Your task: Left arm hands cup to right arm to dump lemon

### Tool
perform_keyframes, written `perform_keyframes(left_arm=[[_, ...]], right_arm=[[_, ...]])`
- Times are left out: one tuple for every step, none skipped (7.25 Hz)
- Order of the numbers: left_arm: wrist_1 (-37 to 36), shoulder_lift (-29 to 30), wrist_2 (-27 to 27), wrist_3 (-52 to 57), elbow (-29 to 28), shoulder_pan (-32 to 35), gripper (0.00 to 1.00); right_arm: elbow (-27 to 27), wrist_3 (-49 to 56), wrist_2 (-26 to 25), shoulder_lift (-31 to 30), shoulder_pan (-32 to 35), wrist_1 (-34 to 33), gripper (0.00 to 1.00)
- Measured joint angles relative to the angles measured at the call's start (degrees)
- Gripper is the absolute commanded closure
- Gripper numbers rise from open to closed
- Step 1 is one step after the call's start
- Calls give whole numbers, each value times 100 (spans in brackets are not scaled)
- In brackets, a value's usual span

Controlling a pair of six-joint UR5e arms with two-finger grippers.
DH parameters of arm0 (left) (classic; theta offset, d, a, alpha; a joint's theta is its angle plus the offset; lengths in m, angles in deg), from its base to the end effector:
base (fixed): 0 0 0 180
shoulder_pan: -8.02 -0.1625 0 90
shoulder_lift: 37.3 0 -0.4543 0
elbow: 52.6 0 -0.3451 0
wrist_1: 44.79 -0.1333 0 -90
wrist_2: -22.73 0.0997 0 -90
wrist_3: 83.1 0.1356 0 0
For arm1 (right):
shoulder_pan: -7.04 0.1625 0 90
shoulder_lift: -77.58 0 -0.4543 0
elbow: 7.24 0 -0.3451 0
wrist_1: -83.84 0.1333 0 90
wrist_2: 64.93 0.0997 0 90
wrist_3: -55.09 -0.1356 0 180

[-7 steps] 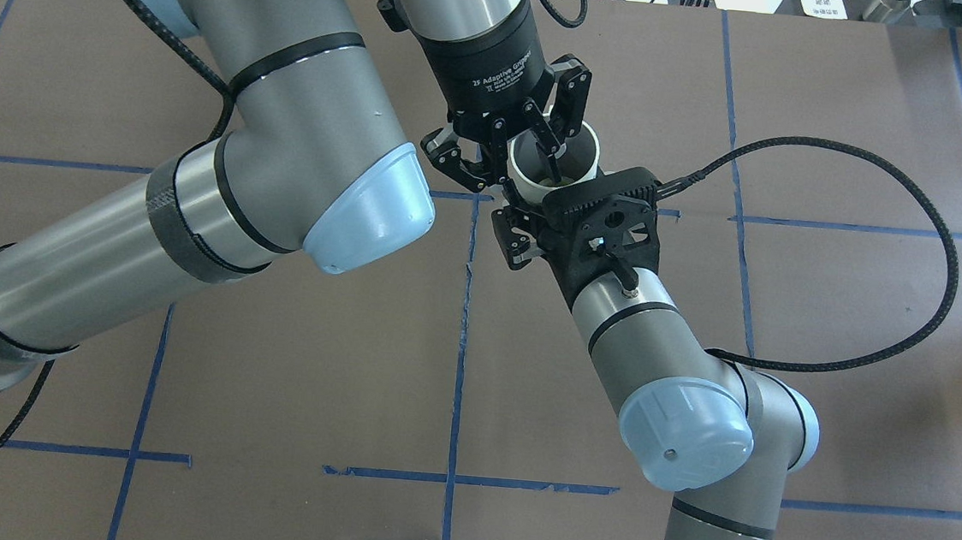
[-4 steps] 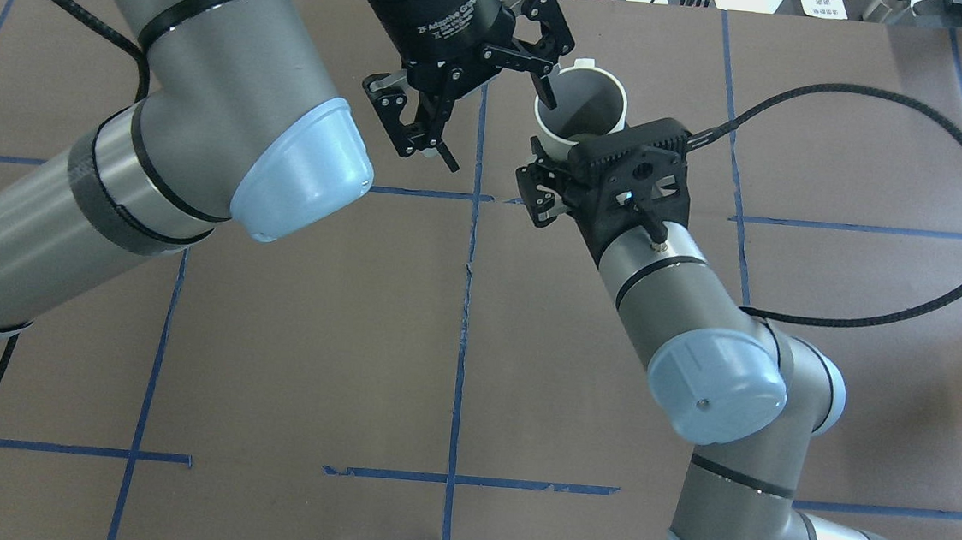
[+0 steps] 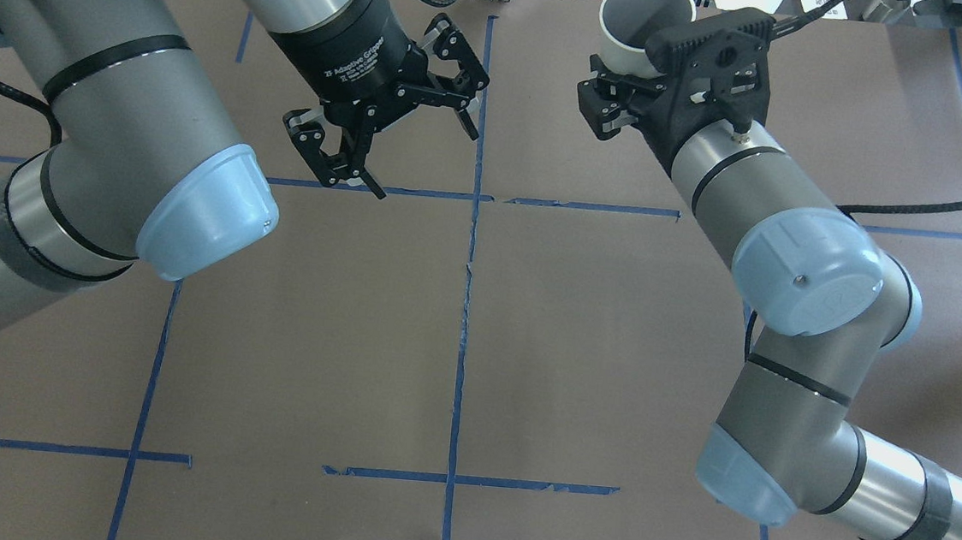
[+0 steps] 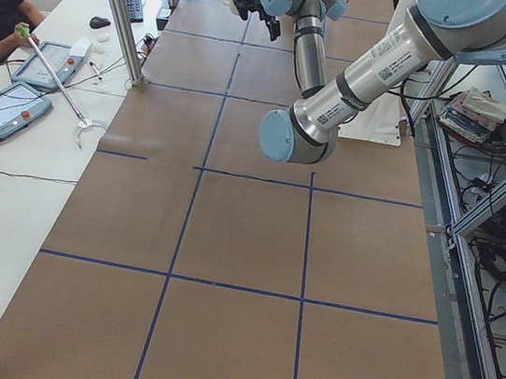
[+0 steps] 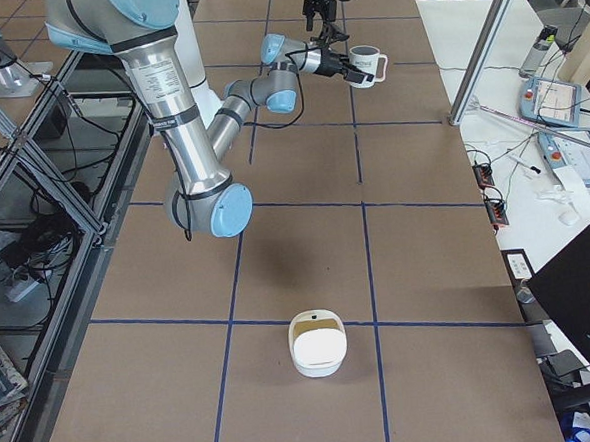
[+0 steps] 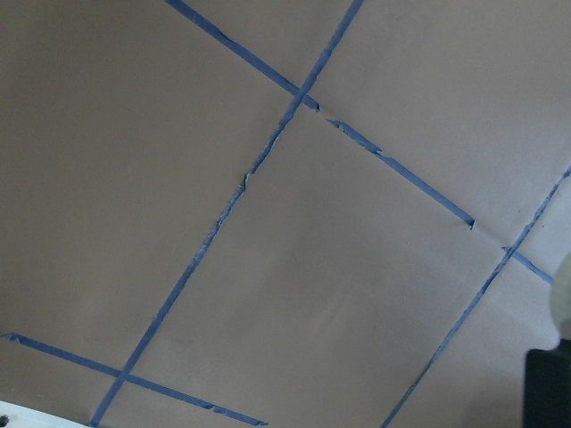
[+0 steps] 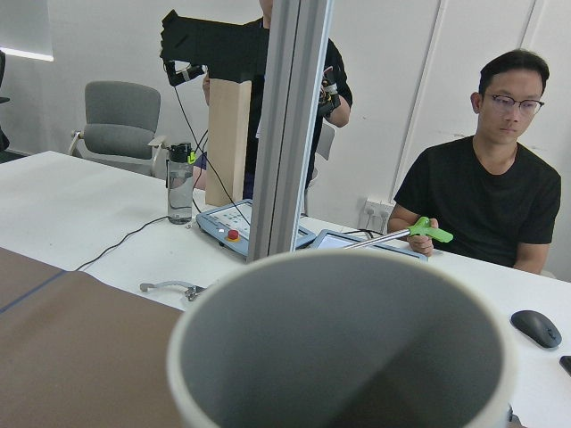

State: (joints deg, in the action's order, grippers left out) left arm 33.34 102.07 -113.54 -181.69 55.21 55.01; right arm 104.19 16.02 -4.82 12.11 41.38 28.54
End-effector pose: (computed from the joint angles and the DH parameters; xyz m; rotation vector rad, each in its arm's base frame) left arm 0.3919 -0.4719 0.1116 -0.4030 1.1078 -0.4676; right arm -0.3497 -0.4822 0.2484 1.2403 -0.7135 0.1286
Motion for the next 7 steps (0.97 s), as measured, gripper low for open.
perform_keyframes(left_arm=[[0, -117, 3, 12, 52, 1, 0], [0, -210, 6, 19, 72, 3, 0], [0, -273, 13, 22, 78, 6, 0], [0, -319, 18, 35, 80, 19, 0], [0, -361, 21, 81, 80, 44, 0], [0, -392, 22, 141, 74, 66, 0], [0, -404, 30, 173, 69, 77, 0]], right_arm=[[-3, -5, 361, -57, 299, -4, 78], [-5, -9, 807, -170, 635, -4, 78], [0, -41, 1204, -285, 922, -1, 78], [23, -125, 1525, -426, 1159, 10, 78], [74, -207, 1865, -625, 1395, 29, 77], [153, -250, 2221, -848, 1625, 46, 77], [271, -310, 2455, -1133, 1810, 59, 77]])
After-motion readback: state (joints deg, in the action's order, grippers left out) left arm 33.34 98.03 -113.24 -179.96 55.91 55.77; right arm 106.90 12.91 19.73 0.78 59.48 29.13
